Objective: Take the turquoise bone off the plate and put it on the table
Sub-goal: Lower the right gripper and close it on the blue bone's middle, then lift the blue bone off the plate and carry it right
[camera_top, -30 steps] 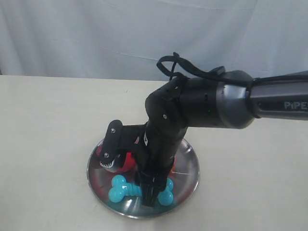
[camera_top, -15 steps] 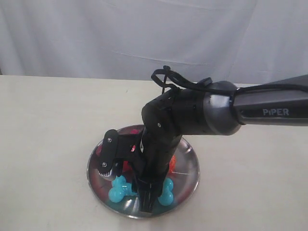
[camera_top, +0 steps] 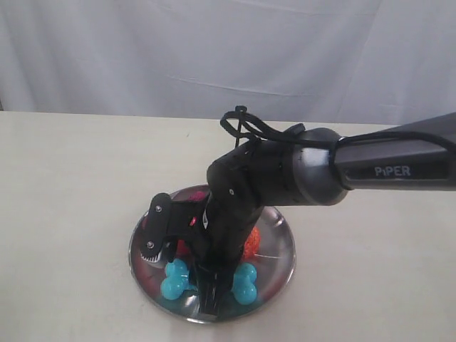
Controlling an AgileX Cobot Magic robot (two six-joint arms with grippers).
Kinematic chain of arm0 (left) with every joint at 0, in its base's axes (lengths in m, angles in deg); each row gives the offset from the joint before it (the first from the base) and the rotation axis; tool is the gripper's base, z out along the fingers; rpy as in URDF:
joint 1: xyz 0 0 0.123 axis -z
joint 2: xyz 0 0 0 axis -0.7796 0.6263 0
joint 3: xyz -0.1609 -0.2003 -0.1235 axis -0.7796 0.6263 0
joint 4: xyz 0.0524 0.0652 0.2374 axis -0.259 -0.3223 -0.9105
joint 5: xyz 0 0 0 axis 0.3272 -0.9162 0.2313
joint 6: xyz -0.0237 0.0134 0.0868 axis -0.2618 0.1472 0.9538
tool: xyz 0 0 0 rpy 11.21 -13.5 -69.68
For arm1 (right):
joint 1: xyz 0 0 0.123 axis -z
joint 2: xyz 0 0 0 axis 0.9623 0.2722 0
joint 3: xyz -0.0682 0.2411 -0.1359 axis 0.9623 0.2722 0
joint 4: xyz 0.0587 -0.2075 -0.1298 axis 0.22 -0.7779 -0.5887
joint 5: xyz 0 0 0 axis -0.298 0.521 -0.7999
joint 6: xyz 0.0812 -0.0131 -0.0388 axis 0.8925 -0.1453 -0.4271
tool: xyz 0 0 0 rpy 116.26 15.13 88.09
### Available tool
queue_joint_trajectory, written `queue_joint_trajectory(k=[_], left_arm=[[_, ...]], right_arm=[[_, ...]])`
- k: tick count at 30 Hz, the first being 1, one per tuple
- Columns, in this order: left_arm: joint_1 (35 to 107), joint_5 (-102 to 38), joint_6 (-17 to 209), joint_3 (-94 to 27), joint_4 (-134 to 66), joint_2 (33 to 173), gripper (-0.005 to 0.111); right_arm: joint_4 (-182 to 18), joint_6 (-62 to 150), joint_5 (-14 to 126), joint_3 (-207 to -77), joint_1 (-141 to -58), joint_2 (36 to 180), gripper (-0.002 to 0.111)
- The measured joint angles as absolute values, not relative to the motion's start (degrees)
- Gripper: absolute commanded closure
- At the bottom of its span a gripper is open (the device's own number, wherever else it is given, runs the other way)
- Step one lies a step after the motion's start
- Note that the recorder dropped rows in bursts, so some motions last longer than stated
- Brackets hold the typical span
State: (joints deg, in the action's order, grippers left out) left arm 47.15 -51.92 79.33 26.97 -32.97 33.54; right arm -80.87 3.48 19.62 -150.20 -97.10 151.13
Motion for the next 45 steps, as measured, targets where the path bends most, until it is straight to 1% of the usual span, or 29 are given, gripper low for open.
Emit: queue_joint_trajectory(k=[21,22,23,29,30,40,45], left_arm=[[47.1,-51.9,79.3,27.0,-33.0,33.5,0.107],[47.1,-51.9,79.3,27.0,-33.0,33.5,0.107],[47.1,-51.9,79.3,27.0,-33.0,33.5,0.107],[47.1,-51.9,79.3,27.0,-33.0,33.5,0.107],[47.1,-51.9,79.3,27.0,-33.0,33.5,0.107],[47.1,-51.9,79.3,27.0,-33.0,33.5,0.107],[47.1,-51.9,79.3,27.0,-33.0,33.5,0.107]], right_arm=[[-80.5,3.5,19.8,-150.4,-97.1,152.8,0.059],[-80.5,3.5,19.8,-150.4,-97.1,152.8,0.061],[-80.4,3.5,19.8,-150.4,-97.1,152.8,0.065],[-79.6,3.5,19.8,-150.4,-97.1,152.8,0.105],[-79.6,3.5,19.8,-150.4,-97.1,152.8,0.109],[-79.6,3.5,19.8,-150.4,-97.1,152.5,0.109],[-79.5,3.6,19.4,-150.4,-97.1,148.0,0.109]])
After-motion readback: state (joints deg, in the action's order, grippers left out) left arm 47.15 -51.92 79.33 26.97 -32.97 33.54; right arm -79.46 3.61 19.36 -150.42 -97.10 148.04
